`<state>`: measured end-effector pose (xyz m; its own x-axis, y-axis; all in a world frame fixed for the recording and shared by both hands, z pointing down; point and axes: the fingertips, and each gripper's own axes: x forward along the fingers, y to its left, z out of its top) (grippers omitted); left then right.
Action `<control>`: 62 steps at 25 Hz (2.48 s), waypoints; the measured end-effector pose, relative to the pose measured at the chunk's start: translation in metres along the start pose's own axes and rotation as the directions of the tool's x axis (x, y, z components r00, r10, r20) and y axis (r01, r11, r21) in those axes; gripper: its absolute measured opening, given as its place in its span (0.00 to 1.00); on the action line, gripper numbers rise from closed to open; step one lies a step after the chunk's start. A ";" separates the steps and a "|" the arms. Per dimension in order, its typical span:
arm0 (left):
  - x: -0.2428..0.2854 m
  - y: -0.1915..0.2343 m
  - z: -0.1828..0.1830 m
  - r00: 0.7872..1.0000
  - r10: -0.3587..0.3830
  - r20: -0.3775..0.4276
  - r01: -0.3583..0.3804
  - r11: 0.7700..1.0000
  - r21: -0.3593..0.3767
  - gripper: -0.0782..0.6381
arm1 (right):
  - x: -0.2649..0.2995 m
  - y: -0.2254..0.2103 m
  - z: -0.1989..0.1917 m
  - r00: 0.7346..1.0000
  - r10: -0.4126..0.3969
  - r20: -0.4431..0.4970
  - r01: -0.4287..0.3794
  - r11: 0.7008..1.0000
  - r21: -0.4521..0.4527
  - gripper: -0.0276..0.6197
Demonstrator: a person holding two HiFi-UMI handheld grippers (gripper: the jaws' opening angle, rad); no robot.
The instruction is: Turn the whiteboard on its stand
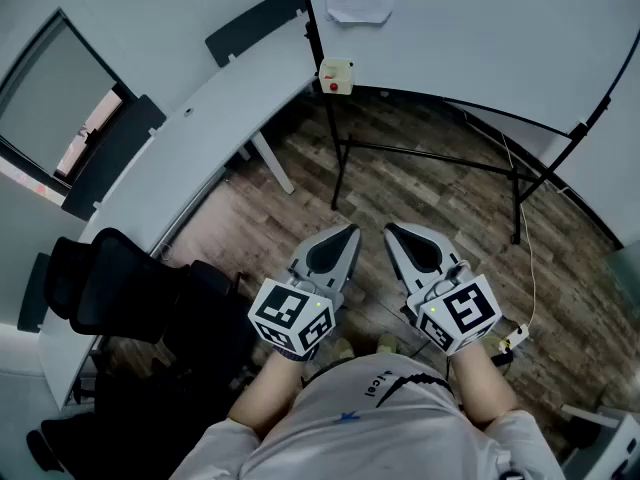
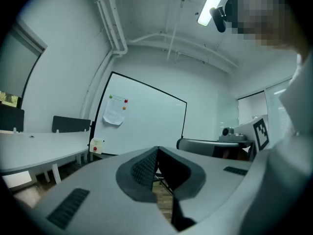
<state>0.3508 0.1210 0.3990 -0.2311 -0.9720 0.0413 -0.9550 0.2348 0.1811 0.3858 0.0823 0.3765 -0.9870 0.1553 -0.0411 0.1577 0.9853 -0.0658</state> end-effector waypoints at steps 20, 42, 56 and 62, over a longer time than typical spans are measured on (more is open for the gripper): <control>0.031 0.050 -0.011 0.992 0.122 -0.036 -0.122 0.992 -0.017 0.12 | -0.003 -0.059 -0.023 0.999 0.034 -0.018 -0.031 0.991 0.127 0.06; 0.124 0.313 0.047 1.000 -0.019 0.000 0.019 1.000 -0.016 0.12 | 0.263 -0.097 -0.012 0.991 -0.115 -0.063 0.119 0.990 0.072 0.06; 0.228 0.419 0.066 1.000 -0.001 -0.023 0.003 0.998 0.059 0.12 | 0.388 -0.193 -0.018 0.995 -0.090 -0.039 0.093 0.991 0.098 0.06; 0.302 0.464 0.090 1.000 -0.024 -0.014 0.025 0.995 0.096 0.12 | 0.449 -0.262 -0.005 0.997 -0.074 -0.008 0.074 0.992 0.107 0.06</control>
<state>-0.1789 -0.0635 0.4072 -0.2058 -0.9773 0.0503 -0.9739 0.2096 0.0866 -0.0992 -0.1062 0.3800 -0.9962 0.0830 -0.0283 0.0866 0.9808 -0.1746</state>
